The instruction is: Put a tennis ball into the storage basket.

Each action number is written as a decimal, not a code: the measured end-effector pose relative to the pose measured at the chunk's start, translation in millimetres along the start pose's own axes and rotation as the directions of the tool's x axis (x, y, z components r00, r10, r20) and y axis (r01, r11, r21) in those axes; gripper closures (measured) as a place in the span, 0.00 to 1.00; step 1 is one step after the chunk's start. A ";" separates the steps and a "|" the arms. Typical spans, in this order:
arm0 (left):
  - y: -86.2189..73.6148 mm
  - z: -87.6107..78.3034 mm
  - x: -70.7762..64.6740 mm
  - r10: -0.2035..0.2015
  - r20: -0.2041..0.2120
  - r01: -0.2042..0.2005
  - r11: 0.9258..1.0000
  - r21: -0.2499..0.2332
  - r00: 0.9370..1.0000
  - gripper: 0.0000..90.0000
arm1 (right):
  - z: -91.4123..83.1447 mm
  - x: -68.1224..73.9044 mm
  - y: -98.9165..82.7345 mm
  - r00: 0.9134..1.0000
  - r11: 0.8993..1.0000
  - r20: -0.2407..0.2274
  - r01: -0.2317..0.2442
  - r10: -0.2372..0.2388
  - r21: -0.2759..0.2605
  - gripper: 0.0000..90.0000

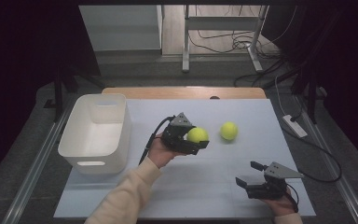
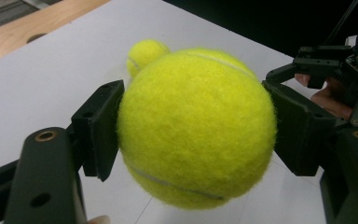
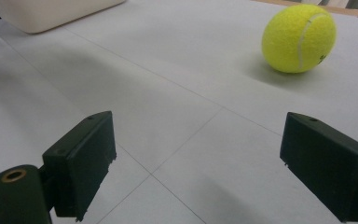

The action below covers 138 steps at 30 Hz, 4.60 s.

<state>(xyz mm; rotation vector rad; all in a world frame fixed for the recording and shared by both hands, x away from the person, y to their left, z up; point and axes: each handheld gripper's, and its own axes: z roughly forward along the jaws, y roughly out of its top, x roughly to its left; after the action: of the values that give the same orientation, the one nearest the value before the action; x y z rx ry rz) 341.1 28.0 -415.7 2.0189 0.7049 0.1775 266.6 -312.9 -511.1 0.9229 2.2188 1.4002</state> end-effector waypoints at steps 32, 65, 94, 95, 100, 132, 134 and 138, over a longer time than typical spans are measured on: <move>3.9 -39.2 14.6 0.016 -0.085 -0.020 0.999 -0.044 0.996 0.30 | -0.3 0.9 0.7 1.000 1.000 -0.005 0.001 -0.002 -0.007 0.12; 4.9 -68.8 29.2 -0.021 -0.153 0.004 0.994 -0.111 0.988 0.30 | 0.2 1.1 0.7 1.000 1.000 -0.001 0.002 -0.002 -0.007 0.12; 5.7 -105.7 51.1 -0.069 -0.241 0.030 0.986 -0.163 0.968 0.30 | 0.0 1.2 1.2 1.000 1.000 0.003 -0.001 0.001 -0.009 0.12; 5.8 -107.0 51.9 -0.070 -0.244 0.030 0.986 -0.164 0.967 0.30 | 0.1 1.2 1.1 1.000 1.000 0.003 -0.001 0.001 -0.009 0.12; 6.2 -113.3 55.8 -0.076 -0.261 0.033 0.985 -0.167 0.962 0.30 | 0.3 1.1 1.4 1.000 1.000 0.003 -0.002 0.002 -0.008 0.12; -2.3 -154.5 87.5 -0.153 -0.369 0.082 0.976 -0.201 0.917 0.30 | 0.5 1.8 1.6 1.000 1.000 0.004 0.000 0.000 -0.008 0.12; -3.5 -156.7 90.9 -0.157 -0.380 0.086 0.977 -0.196 0.912 0.30 | 0.6 1.4 1.1 1.000 1.000 0.005 0.000 0.000 -0.007 0.12; -6.3 -160.1 97.3 -0.174 -0.395 0.101 0.975 -0.197 0.902 0.30 | 0.4 0.8 1.0 1.000 1.000 0.008 -0.002 0.002 -0.006 0.12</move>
<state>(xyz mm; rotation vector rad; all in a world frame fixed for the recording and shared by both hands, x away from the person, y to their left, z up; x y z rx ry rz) 355.2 203.3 -350.7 1.7715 1.0560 0.5734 266.6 -311.7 -510.4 0.9275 2.2074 1.4003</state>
